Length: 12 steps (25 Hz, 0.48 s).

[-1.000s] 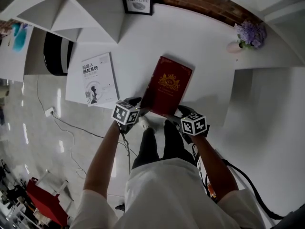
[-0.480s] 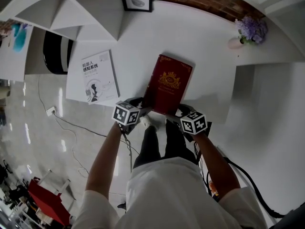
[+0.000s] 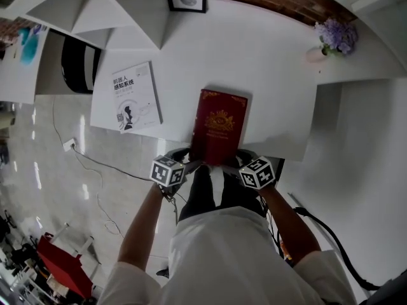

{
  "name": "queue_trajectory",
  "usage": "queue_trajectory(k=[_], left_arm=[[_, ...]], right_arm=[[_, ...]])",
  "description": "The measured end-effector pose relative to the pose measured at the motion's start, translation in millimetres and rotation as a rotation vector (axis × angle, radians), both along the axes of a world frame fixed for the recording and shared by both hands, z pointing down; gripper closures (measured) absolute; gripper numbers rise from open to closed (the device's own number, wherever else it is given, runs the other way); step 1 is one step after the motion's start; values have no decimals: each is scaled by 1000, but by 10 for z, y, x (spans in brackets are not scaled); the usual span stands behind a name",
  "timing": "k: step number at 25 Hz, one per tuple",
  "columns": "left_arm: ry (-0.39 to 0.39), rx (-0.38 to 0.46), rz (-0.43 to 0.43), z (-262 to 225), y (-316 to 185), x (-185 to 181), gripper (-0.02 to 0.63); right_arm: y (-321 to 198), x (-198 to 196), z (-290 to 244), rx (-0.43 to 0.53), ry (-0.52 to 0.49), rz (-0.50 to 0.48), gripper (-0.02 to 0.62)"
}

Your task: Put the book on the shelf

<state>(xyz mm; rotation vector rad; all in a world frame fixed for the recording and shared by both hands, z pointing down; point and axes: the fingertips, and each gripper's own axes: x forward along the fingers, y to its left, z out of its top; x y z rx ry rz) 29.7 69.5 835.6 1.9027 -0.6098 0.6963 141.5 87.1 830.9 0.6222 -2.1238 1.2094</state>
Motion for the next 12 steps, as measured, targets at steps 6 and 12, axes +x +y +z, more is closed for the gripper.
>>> queue_trajectory(k=[6, 12], left_arm=[[35, -31, -39, -6, 291, 28, 313], [120, -84, -79, 60, 273, 14, 284]], right_arm=[[125, 38, 21, 14, 25, -73, 253], [109, 92, 11, 7, 17, -132, 255]])
